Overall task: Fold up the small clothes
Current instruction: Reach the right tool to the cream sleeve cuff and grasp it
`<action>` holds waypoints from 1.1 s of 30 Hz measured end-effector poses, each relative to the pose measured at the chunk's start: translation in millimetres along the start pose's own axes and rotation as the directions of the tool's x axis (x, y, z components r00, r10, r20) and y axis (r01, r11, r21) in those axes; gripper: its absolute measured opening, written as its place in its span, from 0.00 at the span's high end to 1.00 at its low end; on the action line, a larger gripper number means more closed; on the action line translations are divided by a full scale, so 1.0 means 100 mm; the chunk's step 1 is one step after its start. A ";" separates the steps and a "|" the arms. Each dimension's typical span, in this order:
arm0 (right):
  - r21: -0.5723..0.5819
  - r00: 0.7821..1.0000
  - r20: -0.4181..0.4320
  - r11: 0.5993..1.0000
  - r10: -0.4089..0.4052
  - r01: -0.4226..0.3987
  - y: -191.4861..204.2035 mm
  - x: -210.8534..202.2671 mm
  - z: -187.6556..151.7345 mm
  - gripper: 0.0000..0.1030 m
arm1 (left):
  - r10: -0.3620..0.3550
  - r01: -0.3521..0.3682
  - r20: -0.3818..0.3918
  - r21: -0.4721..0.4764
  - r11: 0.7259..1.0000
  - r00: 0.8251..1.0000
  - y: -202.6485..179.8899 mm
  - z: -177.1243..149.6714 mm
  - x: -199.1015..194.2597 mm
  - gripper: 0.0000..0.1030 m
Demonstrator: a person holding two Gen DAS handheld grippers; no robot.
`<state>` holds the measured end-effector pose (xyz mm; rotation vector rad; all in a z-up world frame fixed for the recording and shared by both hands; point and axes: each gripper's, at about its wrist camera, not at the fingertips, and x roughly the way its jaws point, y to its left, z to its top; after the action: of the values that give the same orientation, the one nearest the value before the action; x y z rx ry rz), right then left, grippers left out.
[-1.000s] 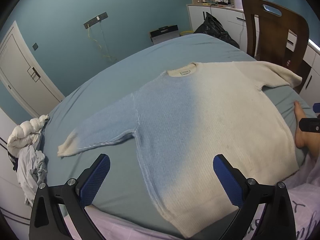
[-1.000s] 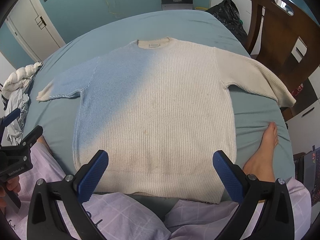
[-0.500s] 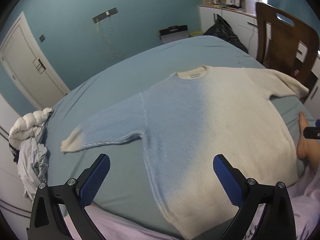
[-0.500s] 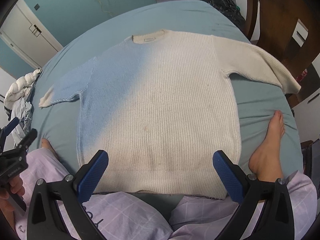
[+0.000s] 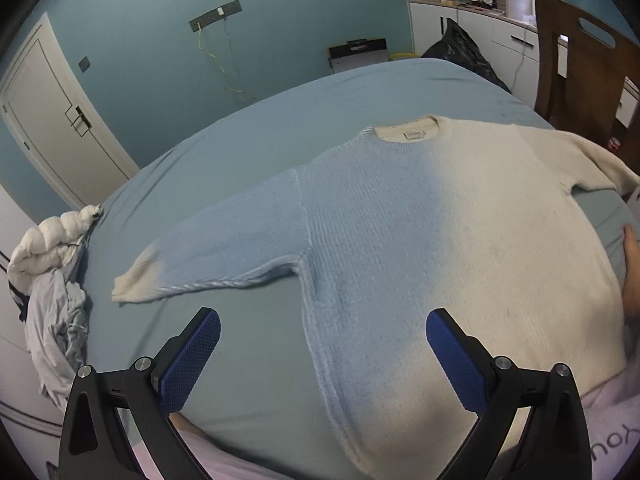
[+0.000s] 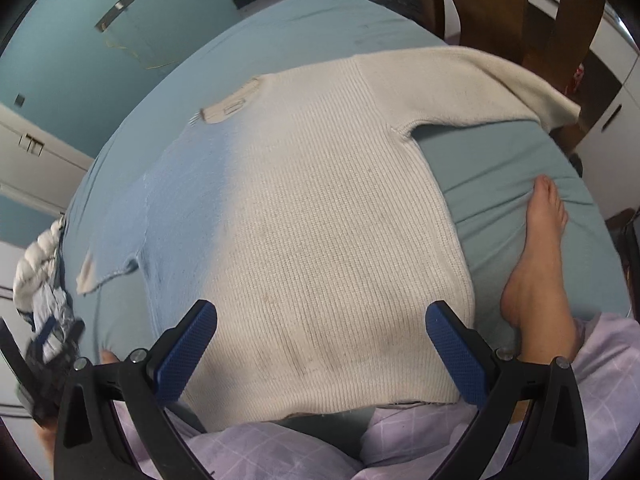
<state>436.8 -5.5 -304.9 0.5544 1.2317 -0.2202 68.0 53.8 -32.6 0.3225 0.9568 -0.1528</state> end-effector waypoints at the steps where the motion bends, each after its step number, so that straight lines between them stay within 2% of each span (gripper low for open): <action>1: 0.002 1.000 -0.006 1.000 -0.008 0.008 -0.01 0.01 0.01 0.01 | -0.007 0.007 -0.010 -0.003 1.000 1.000 0.00 -0.01 0.02 0.00; 4: 0.020 1.000 0.006 0.999 -0.029 0.029 -0.11 0.09 0.16 0.01 | -0.032 0.031 -0.030 -0.004 0.999 0.999 -0.05 -0.02 0.07 0.00; 7: 0.098 0.999 0.023 0.994 -0.046 0.043 -0.32 0.17 0.35 0.01 | -0.023 0.024 -0.045 0.020 1.000 0.999 -0.11 -0.02 0.13 0.00; 11: 0.165 0.992 0.065 0.981 -0.111 0.099 -0.57 0.31 0.59 0.01 | -0.030 0.031 -0.071 0.007 0.999 0.997 -0.13 0.01 0.22 0.00; 13: 0.168 0.980 0.101 0.973 -0.174 0.156 -0.69 0.41 0.72 0.01 | -0.026 0.026 -0.081 -0.002 1.000 0.996 -0.13 0.02 0.27 0.00; 15: 0.160 0.958 0.143 0.961 -0.250 0.227 -0.82 0.52 0.83 0.01 | -0.016 0.016 -0.092 -0.008 1.000 0.996 -0.15 0.04 0.32 0.00; 18: 0.173 0.932 0.146 0.936 -0.332 0.307 -1.05 0.69 0.94 0.01 | -0.010 0.008 -0.110 -0.013 1.000 0.994 -0.19 0.07 0.40 0.00; 20: 0.216 0.937 0.122 0.930 -0.327 0.296 -1.22 0.77 0.96 0.01 | -0.003 0.002 -0.119 -0.006 1.000 0.993 -0.24 0.08 0.46 0.00; 23: 0.322 0.965 0.050 0.918 -0.259 0.230 -1.52 0.92 0.92 0.01 | 0.007 -0.005 -0.137 0.017 1.000 0.990 -0.34 0.11 0.57 0.00; 25: 0.348 0.969 0.039 0.913 -0.242 0.214 -1.62 0.97 0.93 0.01 | 0.008 -0.003 -0.151 0.030 1.000 0.989 -0.41 0.13 0.64 0.00; 28: 0.339 0.964 0.061 0.914 -0.258 0.223 -1.70 0.97 1.02 0.01 | 0.020 -0.014 -0.160 0.038 0.999 0.987 -0.52 0.14 0.73 0.00; 33: 0.315 0.953 0.169 0.930 -0.250 0.188 -1.92 0.75 1.22 0.01 | 0.031 -0.017 -0.188 0.075 0.997 0.982 -0.69 0.14 0.85 0.00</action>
<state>476.6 -220.4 -401.9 0.6331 1.0622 -0.6466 108.7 -15.0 -108.6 0.4215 1.1366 -0.1371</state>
